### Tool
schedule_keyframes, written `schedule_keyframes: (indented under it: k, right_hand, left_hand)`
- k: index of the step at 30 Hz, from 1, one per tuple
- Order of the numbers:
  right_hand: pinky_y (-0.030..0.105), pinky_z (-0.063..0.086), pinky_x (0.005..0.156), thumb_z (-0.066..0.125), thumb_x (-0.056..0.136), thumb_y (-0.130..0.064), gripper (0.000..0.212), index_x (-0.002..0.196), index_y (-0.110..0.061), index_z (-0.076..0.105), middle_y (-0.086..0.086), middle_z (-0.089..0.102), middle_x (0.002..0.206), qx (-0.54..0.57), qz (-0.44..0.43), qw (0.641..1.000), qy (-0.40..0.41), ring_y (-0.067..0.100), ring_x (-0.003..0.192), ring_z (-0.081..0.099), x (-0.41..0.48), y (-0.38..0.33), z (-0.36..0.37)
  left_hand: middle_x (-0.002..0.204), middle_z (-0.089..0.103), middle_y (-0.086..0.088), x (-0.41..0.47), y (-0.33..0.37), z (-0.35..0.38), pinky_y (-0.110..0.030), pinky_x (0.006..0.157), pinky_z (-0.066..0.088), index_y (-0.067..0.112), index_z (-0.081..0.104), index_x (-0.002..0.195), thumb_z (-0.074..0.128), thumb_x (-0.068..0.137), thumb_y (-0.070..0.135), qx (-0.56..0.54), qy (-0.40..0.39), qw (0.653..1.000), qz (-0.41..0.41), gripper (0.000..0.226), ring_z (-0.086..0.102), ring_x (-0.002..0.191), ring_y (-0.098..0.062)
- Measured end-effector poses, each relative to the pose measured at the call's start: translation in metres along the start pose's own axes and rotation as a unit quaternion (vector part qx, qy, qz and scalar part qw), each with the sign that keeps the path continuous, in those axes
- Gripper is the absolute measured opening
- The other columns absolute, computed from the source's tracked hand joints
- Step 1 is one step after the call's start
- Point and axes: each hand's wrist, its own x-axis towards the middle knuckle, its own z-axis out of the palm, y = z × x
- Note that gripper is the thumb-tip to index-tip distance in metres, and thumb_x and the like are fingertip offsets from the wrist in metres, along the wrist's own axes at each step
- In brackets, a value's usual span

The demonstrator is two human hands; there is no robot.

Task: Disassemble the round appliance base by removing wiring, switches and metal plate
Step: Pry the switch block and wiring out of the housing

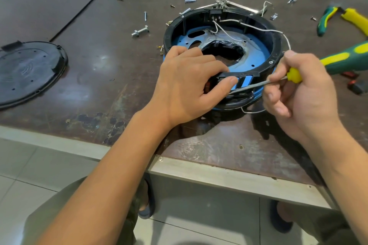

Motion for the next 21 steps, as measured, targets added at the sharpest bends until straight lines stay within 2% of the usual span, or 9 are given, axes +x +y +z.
schedule_keyframes:
  k: [4, 14, 21]
  right_hand:
    - [0.009, 0.022, 0.029, 0.045, 0.103, -0.030, 0.048, 0.058, -0.016, 0.055, 0.007, 0.049, 0.044, 0.025, 0.056, 0.998, 0.014, 0.009, 0.024, 0.031, 0.0029, -0.0021, -0.0024]
    - [0.009, 0.021, 0.027, 0.046, 0.102, -0.029, 0.047, 0.058, -0.017, 0.055, 0.006, 0.048, 0.044, 0.031, 0.087, 0.996, 0.007, 0.008, 0.025, 0.031, 0.0052, -0.0054, -0.0057]
    - [0.012, 0.022, 0.030, 0.044, 0.100, -0.031, 0.047, 0.057, -0.018, 0.057, 0.008, 0.047, 0.042, 0.024, 0.016, 1.000, 0.001, 0.013, 0.025, 0.030, 0.0040, -0.0022, -0.0069]
  left_hand:
    - [0.074, 0.068, 0.013, -0.0011, -0.0008, 0.0007, -0.039, 0.081, 0.039, 0.026, 0.077, 0.088, 0.048, 0.097, 0.046, -0.005, 0.004, 1.000, -0.001, 0.036, 0.054, 0.074, -0.009]
    - [0.074, 0.068, 0.013, 0.0002, 0.0011, -0.0003, -0.039, 0.081, 0.038, 0.025, 0.077, 0.087, 0.047, 0.095, 0.046, -0.007, -0.001, 1.000, -0.013, 0.037, 0.054, 0.074, -0.009]
    - [0.074, 0.068, 0.013, -0.0001, 0.0011, -0.0008, -0.038, 0.081, 0.038, 0.025, 0.076, 0.086, 0.048, 0.095, 0.045, -0.007, -0.001, 1.000, -0.010, 0.035, 0.054, 0.074, -0.009]
